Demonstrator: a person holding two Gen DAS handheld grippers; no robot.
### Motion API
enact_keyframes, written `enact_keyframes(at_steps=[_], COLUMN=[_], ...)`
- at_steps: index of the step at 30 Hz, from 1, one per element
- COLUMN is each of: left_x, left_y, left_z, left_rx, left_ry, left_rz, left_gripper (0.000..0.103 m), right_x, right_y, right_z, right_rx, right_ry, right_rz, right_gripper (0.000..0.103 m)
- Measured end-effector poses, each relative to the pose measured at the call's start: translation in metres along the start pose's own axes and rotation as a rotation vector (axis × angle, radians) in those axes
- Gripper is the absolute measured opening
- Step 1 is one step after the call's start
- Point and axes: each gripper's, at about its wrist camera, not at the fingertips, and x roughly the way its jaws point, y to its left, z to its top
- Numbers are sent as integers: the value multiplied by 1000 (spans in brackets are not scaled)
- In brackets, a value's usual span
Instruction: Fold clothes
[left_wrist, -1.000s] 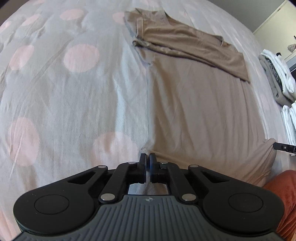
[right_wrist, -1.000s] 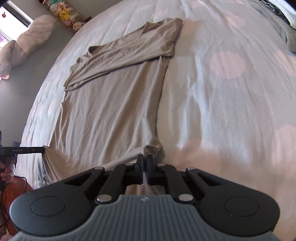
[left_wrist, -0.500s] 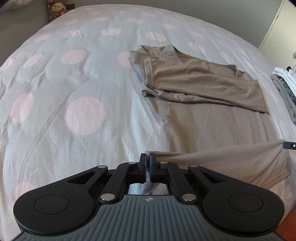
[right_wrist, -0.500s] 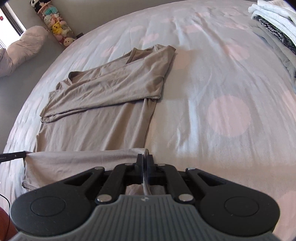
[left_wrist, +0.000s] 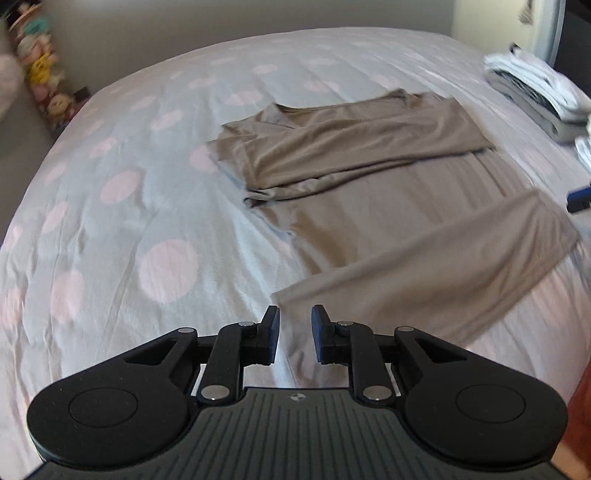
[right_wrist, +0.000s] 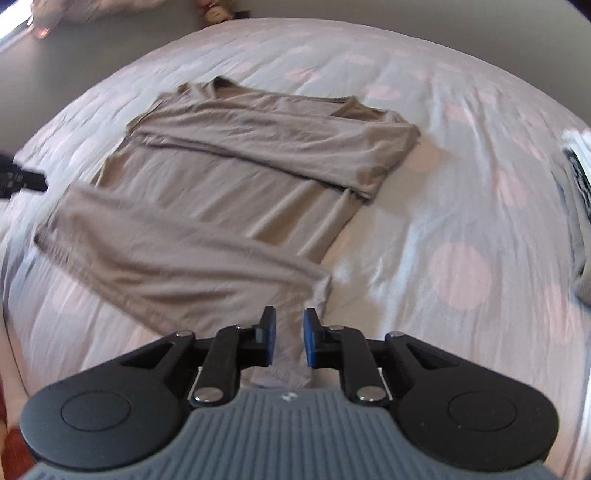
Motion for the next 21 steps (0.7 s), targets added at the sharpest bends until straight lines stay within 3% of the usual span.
enact_keyframes(at_steps=[5,10,13,17,21], left_x=[0,9,18,31,32], left_y=[-43,-72,-78,-80,-78], left_z=[-10,-26,-35,-50,-55], left_rx=[263,464,534,621,656], left_ry=[39,88,121,151,137], left_rz=[-33,-12,8,66,71], left_gripper=[39,40,41,44,44], right_x=[5,16,24,31,30], right_y=[37,53,59,65,68], right_z=[-16,-28,-33,-45,-58], right_rx=[-269,-432,-524,-658,-770], right_ry=[85,134,148,149,122], right_rz=[-4,-28,-50,-78,-120], right_gripper=[29,32,43,43,43])
